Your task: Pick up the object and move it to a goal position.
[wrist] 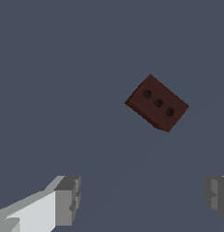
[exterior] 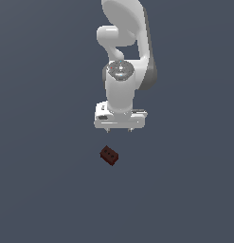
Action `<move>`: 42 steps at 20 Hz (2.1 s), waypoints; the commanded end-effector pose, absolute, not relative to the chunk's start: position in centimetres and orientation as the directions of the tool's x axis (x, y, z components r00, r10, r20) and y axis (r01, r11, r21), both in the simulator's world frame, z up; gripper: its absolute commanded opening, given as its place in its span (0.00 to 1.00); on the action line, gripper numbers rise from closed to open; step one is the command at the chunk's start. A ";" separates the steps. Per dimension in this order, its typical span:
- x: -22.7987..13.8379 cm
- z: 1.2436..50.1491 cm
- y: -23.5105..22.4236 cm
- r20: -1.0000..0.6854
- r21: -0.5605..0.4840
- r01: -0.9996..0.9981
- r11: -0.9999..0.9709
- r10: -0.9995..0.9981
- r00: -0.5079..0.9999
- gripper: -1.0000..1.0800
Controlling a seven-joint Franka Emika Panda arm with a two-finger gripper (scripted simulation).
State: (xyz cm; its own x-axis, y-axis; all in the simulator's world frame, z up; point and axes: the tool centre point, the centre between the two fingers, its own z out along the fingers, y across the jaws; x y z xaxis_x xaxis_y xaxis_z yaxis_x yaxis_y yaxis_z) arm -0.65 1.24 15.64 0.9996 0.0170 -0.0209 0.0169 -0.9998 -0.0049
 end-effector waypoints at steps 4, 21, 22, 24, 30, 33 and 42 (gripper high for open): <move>-0.5 15.9 1.8 -0.017 -0.005 0.026 -1.000 0.026 1.000 0.96; 0.5 16.8 4.0 0.002 -0.005 0.114 -0.993 0.114 0.993 0.96; 0.6 16.7 3.9 0.002 -0.005 0.125 -0.992 0.125 0.992 0.96; 0.8 16.4 3.7 0.002 -0.004 0.151 -0.989 0.151 0.989 0.96; 1.7 15.3 2.7 0.001 -0.001 0.255 -0.967 0.255 0.967 0.96; 2.2 14.5 2.1 0.000 0.001 0.321 -0.947 0.321 0.947 0.96; 3.7 12.1 0.1 -0.002 0.003 0.518 -0.856 0.518 0.856 0.96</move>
